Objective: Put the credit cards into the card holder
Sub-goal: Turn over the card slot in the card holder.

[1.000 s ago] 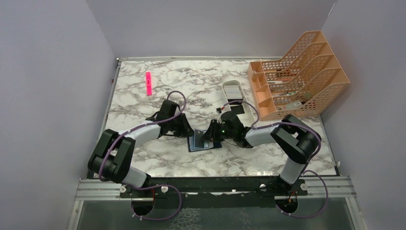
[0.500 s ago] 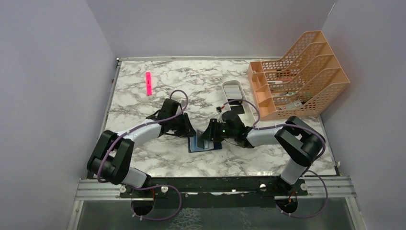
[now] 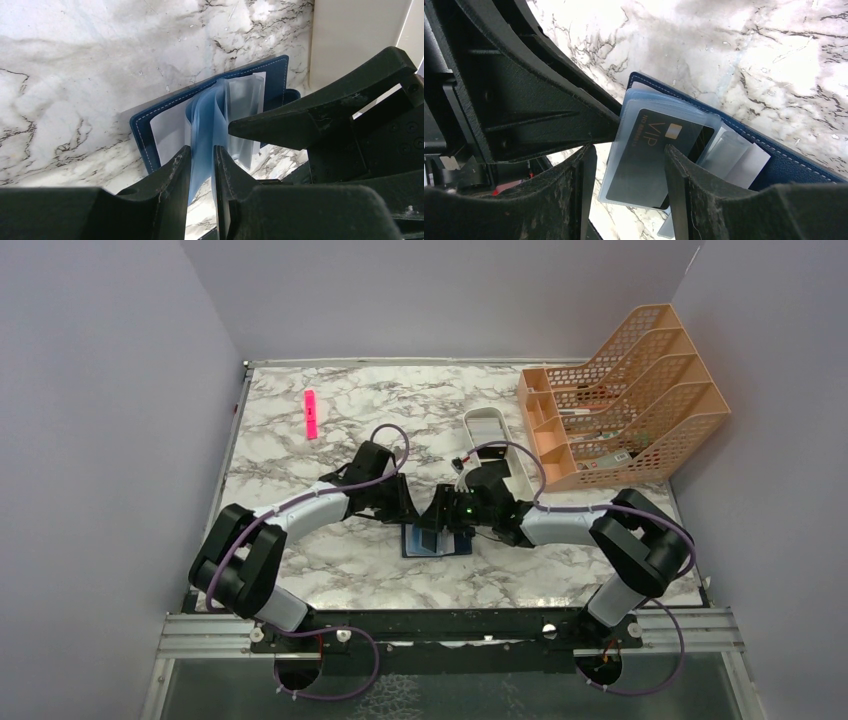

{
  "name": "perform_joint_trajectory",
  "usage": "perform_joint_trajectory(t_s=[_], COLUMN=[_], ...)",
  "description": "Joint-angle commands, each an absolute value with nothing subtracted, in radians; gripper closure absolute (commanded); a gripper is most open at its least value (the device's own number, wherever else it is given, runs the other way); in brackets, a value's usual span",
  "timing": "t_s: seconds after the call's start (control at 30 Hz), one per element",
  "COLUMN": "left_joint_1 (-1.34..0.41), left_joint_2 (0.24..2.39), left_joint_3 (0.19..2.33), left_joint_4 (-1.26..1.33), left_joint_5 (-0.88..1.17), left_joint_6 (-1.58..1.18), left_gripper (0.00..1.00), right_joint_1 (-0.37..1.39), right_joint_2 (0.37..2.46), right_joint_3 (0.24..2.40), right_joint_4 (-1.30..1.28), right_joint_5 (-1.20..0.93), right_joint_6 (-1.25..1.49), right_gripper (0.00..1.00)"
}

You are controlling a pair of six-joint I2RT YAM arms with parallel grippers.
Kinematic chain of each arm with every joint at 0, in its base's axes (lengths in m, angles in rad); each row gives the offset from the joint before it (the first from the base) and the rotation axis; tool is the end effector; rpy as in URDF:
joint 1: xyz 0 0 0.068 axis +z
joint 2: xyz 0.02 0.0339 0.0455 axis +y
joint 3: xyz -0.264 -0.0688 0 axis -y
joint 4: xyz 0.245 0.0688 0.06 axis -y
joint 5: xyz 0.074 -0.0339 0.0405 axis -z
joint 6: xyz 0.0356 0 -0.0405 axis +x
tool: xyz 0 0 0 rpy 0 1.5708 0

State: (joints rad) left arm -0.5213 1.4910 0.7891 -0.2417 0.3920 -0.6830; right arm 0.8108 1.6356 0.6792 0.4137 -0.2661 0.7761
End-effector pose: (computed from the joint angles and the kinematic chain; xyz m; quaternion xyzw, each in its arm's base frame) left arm 0.2426 -0.1550 0.1777 -0.0155 0.9348 -0.3241 0.1444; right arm 0.2138 0.2385 0.1554 -0.0802 0.8618 0.4284 0.2595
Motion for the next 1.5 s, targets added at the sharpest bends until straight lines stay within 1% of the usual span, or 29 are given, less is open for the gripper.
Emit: perform_joint_trajectory(t_s=[0.0, 0.13, 0.27, 0.57, 0.63, 0.73, 0.83, 0.97, 1.07, 1.2, 1.33, 1.47], left_joint_1=[-0.536, -0.54, -0.548, -0.573, -0.574, -0.576, -0.577, -0.578, -0.58, -0.583, -0.587, -0.593], left_joint_2=[1.497, 1.504, 1.511, 1.525, 1.534, 1.536, 1.533, 1.532, 1.541, 1.544, 1.545, 1.546], left_joint_3=[0.818, 0.821, 0.833, 0.85, 0.851, 0.851, 0.853, 0.857, 0.863, 0.868, 0.868, 0.873], left_joint_4=[-0.264, -0.265, -0.263, -0.263, -0.262, -0.263, -0.263, -0.264, -0.262, -0.264, -0.264, -0.265], left_joint_5=[0.362, 0.358, 0.358, 0.36, 0.36, 0.363, 0.362, 0.363, 0.364, 0.363, 0.36, 0.357], left_joint_6=[-0.675, -0.676, -0.678, -0.68, -0.677, -0.676, -0.676, -0.675, -0.674, -0.673, -0.678, -0.681], left_gripper=[0.73, 0.73, 0.73, 0.73, 0.73, 0.73, 0.73, 0.73, 0.73, 0.73, 0.73, 0.73], right_joint_1=[0.818, 0.819, 0.822, 0.834, 0.834, 0.834, 0.834, 0.834, 0.834, 0.834, 0.834, 0.834], right_joint_2=[1.612, 1.602, 1.602, 1.594, 1.581, 1.547, 1.51, 1.472, 1.462, 1.468, 1.494, 1.512], right_joint_3=[0.711, 0.721, 0.746, 0.746, 0.739, 0.727, 0.73, 0.744, 0.757, 0.776, 0.772, 0.771], right_joint_4=[0.36, 0.3, 0.244, 0.24, 0.238, 0.231, 0.202, 0.159, 0.103, 0.034, 0.022, 0.01], right_joint_5=[-0.218, -0.172, -0.149, -0.141, -0.13, -0.108, -0.085, -0.095, -0.054, 0.006, 0.021, 0.044], right_joint_6=[0.753, 0.725, 0.698, 0.696, 0.699, 0.694, 0.691, 0.664, 0.642, 0.607, 0.592, 0.582], right_gripper=[0.43, 0.46, 0.45, 0.44, 0.48, 0.58, 0.59, 0.56, 0.56, 0.62, 0.73, 0.76])
